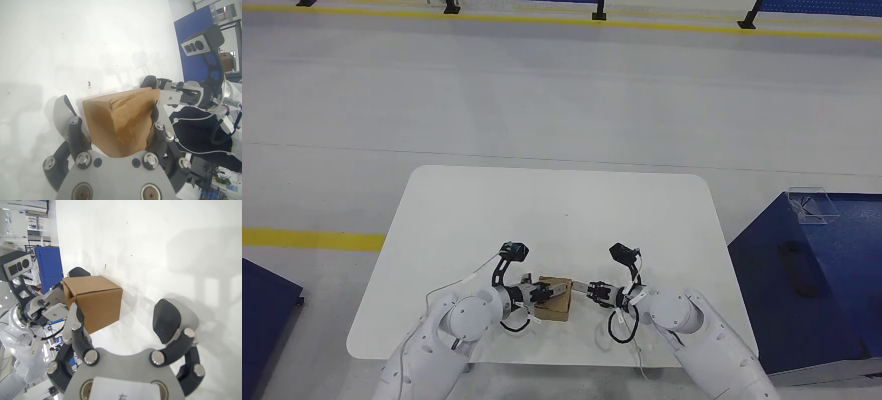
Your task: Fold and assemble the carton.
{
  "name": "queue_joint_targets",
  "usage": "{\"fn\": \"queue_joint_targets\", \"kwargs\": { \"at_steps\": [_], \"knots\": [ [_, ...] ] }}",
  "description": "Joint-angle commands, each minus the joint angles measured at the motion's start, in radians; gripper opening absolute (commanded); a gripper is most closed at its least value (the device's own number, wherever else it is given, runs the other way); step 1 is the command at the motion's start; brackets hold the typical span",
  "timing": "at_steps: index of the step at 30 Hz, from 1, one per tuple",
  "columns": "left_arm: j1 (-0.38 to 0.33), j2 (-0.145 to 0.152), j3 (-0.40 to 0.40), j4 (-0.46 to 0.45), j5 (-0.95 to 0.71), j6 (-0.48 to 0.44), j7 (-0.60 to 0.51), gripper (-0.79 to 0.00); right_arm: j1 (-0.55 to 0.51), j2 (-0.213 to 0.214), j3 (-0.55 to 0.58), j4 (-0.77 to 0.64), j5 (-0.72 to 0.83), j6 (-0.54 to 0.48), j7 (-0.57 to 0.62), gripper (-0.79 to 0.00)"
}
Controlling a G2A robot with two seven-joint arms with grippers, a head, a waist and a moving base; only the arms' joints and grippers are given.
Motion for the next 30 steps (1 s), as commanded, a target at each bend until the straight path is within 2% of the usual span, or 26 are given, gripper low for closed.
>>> {"fn": "queue_joint_targets", "kwargs": {
  "at_steps": [1, 8, 10, 11, 12, 13, 17, 19, 25, 27, 30],
  "knots": [
    [0.000, 0.000, 0.000, 0.000, -0.002, 0.001, 0.001, -0.086, -0.004, 0.002, 0.016, -0.006, 0.007, -0.002, 0.003, 0.000],
    [0.006, 0.003, -0.005, -0.013, 0.005, 0.020, -0.017, -0.092, -0.024, 0.009, 0.050, -0.033, 0.012, 0.001, 0.016, 0.000],
    [0.005, 0.004, -0.010, -0.022, 0.003, 0.019, -0.004, -0.077, -0.028, 0.009, 0.055, -0.035, 0.014, 0.005, 0.015, 0.000],
    [0.009, 0.005, -0.014, -0.035, 0.003, 0.009, 0.012, -0.058, -0.030, 0.009, 0.059, -0.030, 0.031, 0.026, 0.027, 0.000],
    [0.016, 0.006, -0.021, -0.049, -0.006, -0.005, 0.024, -0.006, -0.029, 0.008, 0.064, -0.030, 0.051, 0.042, 0.041, 0.000],
    [0.025, 0.007, -0.030, -0.065, -0.022, -0.024, 0.035, 0.000, -0.029, 0.008, 0.064, -0.030, 0.051, 0.042, 0.041, 0.000],
    [0.056, 0.019, -0.063, -0.127, -0.006, -0.133, 0.080, 0.000, -0.029, 0.008, 0.064, -0.030, 0.051, 0.042, 0.041, 0.000],
    [0.064, 0.025, -0.076, -0.152, 0.017, -0.215, 0.101, 0.000, -0.035, 0.007, 0.066, -0.029, 0.063, 0.041, 0.037, 0.000],
    [0.043, 0.044, -0.115, -0.120, -0.039, -0.550, 0.066, 0.000, -0.046, 0.009, 0.098, -0.038, 0.095, 0.062, 0.022, 0.000],
    [0.046, 0.049, -0.108, -0.107, -0.062, -0.686, 0.065, 0.000, -0.046, 0.009, 0.099, -0.039, 0.094, 0.062, 0.024, 0.000],
    [0.046, 0.049, -0.108, -0.107, -0.062, -0.686, 0.065, 0.000, -0.046, 0.009, 0.099, -0.039, 0.094, 0.062, 0.024, 0.000]
  ]
}}
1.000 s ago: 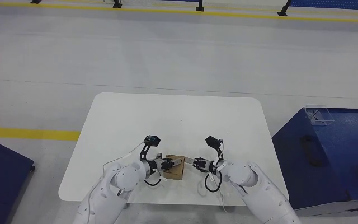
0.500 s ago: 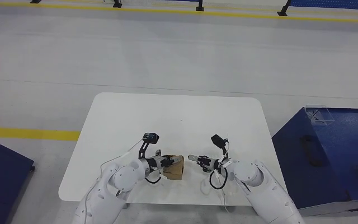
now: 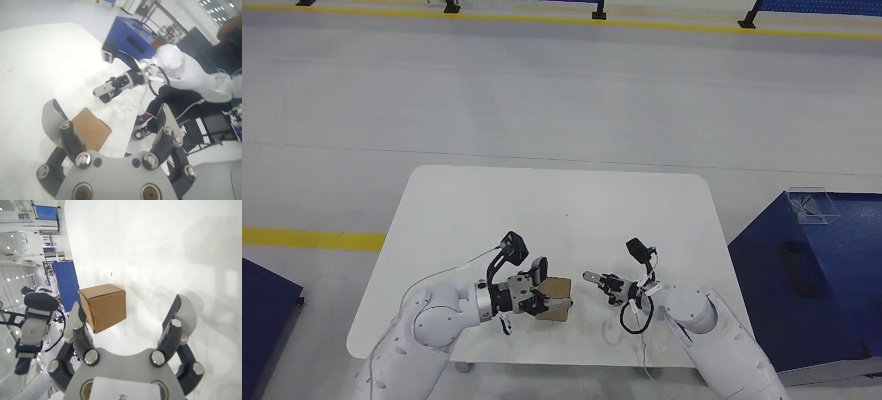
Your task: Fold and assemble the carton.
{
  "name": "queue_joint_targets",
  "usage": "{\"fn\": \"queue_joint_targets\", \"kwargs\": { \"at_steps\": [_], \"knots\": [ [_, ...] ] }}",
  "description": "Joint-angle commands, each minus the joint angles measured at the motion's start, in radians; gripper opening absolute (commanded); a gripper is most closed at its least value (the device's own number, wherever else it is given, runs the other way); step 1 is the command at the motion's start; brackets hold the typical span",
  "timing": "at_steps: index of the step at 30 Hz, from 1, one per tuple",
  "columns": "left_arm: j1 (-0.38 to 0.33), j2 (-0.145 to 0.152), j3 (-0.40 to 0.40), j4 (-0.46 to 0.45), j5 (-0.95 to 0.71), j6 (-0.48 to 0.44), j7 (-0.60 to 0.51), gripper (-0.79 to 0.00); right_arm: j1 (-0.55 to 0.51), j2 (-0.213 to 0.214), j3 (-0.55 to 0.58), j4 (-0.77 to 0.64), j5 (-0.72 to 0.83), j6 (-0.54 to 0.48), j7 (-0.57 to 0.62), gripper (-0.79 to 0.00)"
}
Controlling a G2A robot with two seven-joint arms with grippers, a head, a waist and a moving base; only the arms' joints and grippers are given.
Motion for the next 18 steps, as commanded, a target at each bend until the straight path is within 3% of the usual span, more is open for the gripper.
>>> {"fn": "queue_joint_targets", "kwargs": {
  "at_steps": [1, 7, 9, 14, 18],
  "knots": [
    [0.000, 0.000, 0.000, 0.000, -0.003, 0.037, 0.000, 0.000, 0.000, 0.000, 0.000, 0.000, 0.000, 0.000, 0.000, 0.000],
    [-0.003, 0.000, -0.001, -0.008, 0.012, 0.032, 0.001, 0.000, 0.000, 0.000, 0.000, 0.000, 0.000, 0.000, 0.000, 0.000],
    [-0.014, 0.007, -0.019, -0.030, 0.134, 0.007, 0.017, 0.000, -0.005, 0.000, -0.002, 0.000, 0.002, -0.005, -0.002, 0.000],
    [-0.098, 0.023, -0.043, 0.060, 0.264, -0.204, 0.052, 0.000, -0.022, 0.001, 0.003, 0.001, -0.020, -0.026, -0.021, 0.000],
    [-0.172, 0.042, 0.055, 0.096, 0.395, -0.204, 0.057, 0.000, -0.026, 0.002, 0.013, 0.005, -0.014, -0.027, -0.020, 0.000]
  ]
}}
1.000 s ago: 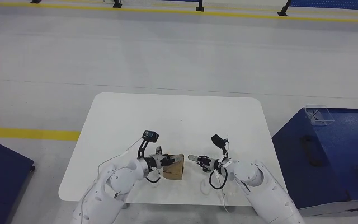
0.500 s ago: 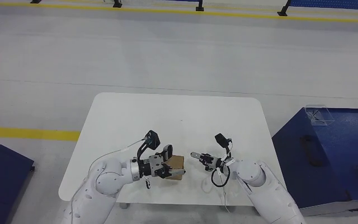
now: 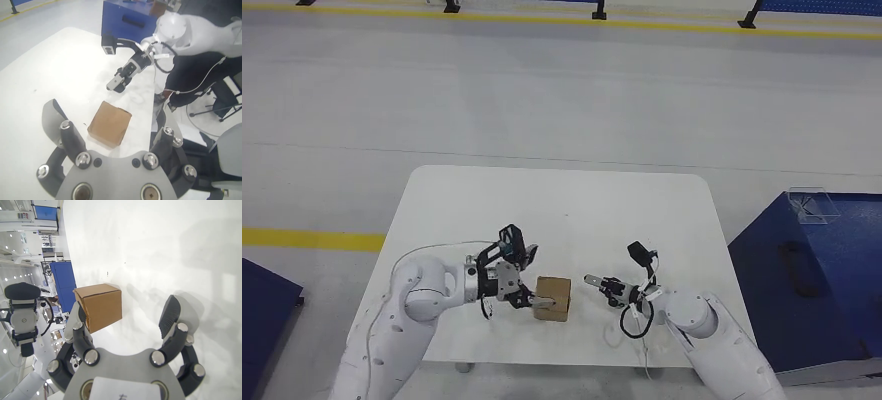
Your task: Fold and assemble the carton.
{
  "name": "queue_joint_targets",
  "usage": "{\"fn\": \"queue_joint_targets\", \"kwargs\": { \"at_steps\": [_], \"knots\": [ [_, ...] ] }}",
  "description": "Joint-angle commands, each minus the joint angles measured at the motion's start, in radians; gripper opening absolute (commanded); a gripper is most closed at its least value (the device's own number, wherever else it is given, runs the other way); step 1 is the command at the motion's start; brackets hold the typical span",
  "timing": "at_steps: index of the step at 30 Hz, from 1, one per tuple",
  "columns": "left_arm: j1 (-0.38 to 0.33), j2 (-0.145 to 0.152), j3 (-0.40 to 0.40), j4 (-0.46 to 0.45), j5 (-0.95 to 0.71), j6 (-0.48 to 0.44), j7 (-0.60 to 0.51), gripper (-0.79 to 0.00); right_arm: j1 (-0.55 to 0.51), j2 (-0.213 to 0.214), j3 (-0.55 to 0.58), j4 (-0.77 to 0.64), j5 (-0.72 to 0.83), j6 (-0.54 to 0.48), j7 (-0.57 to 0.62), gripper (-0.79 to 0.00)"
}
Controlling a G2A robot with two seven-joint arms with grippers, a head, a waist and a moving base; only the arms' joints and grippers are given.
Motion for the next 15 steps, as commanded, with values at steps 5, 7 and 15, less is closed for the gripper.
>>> {"fn": "queue_joint_targets", "kwargs": {
  "at_steps": [5, 7, 15],
  "knots": [
    [-0.120, 0.028, 0.240, 0.113, 0.203, 0.003, 0.137, 0.000, -0.006, 0.002, 0.015, 0.005, 0.001, 0.001, 0.007, 0.000],
    [-0.153, 0.036, 0.309, 0.159, 0.247, 0.003, 0.234, 0.000, -0.006, 0.002, 0.015, 0.005, 0.001, 0.001, 0.007, 0.000],
    [-0.267, 0.075, 0.480, 0.294, 0.386, 0.003, 0.558, 0.000, -0.006, 0.002, 0.015, 0.005, 0.001, 0.001, 0.007, 0.000]
  ]
}}
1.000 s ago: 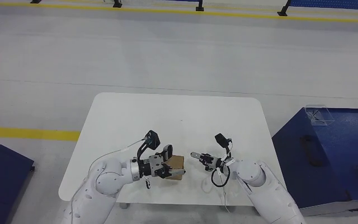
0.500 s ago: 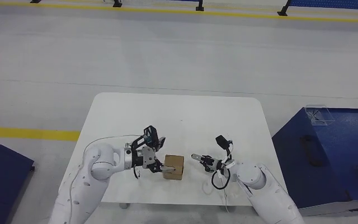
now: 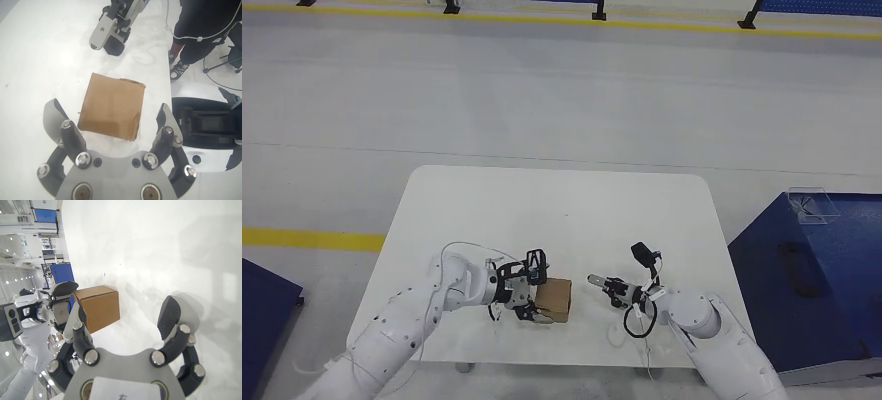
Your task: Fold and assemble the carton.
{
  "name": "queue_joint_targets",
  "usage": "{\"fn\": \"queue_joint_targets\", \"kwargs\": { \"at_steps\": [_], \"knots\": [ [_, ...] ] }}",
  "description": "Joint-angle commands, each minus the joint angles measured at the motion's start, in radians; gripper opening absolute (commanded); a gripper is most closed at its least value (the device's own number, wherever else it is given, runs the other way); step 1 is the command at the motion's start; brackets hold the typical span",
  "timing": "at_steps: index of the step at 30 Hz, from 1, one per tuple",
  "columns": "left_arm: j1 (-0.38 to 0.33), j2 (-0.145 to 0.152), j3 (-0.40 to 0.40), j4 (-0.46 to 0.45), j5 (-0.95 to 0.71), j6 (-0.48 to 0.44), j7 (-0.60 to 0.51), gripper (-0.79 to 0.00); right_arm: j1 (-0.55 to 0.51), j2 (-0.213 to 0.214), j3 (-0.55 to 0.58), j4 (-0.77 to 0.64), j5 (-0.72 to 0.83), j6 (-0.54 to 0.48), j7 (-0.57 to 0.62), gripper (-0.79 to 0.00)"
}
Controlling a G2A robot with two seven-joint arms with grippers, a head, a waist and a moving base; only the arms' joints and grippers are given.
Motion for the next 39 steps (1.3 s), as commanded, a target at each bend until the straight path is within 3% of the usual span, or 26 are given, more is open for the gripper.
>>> {"fn": "queue_joint_targets", "kwargs": {
  "at_steps": [1, 10, 13, 15, 26, 27, 33, 34, 37, 39],
  "knots": [
    [-0.024, 0.007, 0.035, 0.026, 0.027, 0.000, 0.068, 0.000, 0.000, 0.000, 0.000, 0.000, 0.000, 0.000, 0.000, 0.000],
    [-0.088, 0.021, 0.130, 0.093, 0.082, 0.000, 0.211, 0.000, 0.000, 0.000, 0.000, 0.000, 0.000, 0.000, 0.000, 0.000],
    [-0.101, 0.022, 0.154, 0.106, 0.083, 0.000, 0.229, -0.179, 0.000, 0.000, 0.000, 0.000, 0.000, 0.000, 0.000, 0.000],
    [-0.109, 0.021, 0.169, 0.111, 0.083, 0.000, 0.234, -0.222, 0.000, 0.000, 0.000, 0.000, 0.000, 0.000, 0.000, 0.000],
    [-0.135, 0.019, 0.215, 0.118, 0.069, 0.000, 0.255, -0.179, 0.000, 0.000, 0.000, 0.000, 0.000, 0.000, 0.000, 0.000],
    [-0.137, 0.019, 0.218, 0.116, 0.069, 0.000, 0.256, -0.299, 0.000, 0.000, 0.000, 0.000, 0.000, 0.000, 0.000, 0.000],
    [-0.144, 0.019, 0.233, 0.107, 0.070, 0.000, 0.262, -0.545, 0.000, 0.000, 0.000, 0.000, 0.000, 0.000, 0.000, 0.000],
    [-0.146, 0.019, 0.235, 0.106, 0.071, 0.000, 0.264, -0.628, 0.000, 0.000, 0.000, 0.000, 0.000, 0.000, 0.000, 0.000],
    [-0.148, 0.020, 0.241, 0.107, 0.070, 0.000, 0.272, -0.776, 0.000, 0.000, 0.000, 0.000, 0.000, 0.000, 0.000, 0.000],
    [-0.150, 0.022, 0.245, 0.107, 0.068, 0.000, 0.276, -0.785, 0.000, 0.000, 0.000, 0.000, 0.000, 0.000, 0.000, 0.000]
  ]
}}
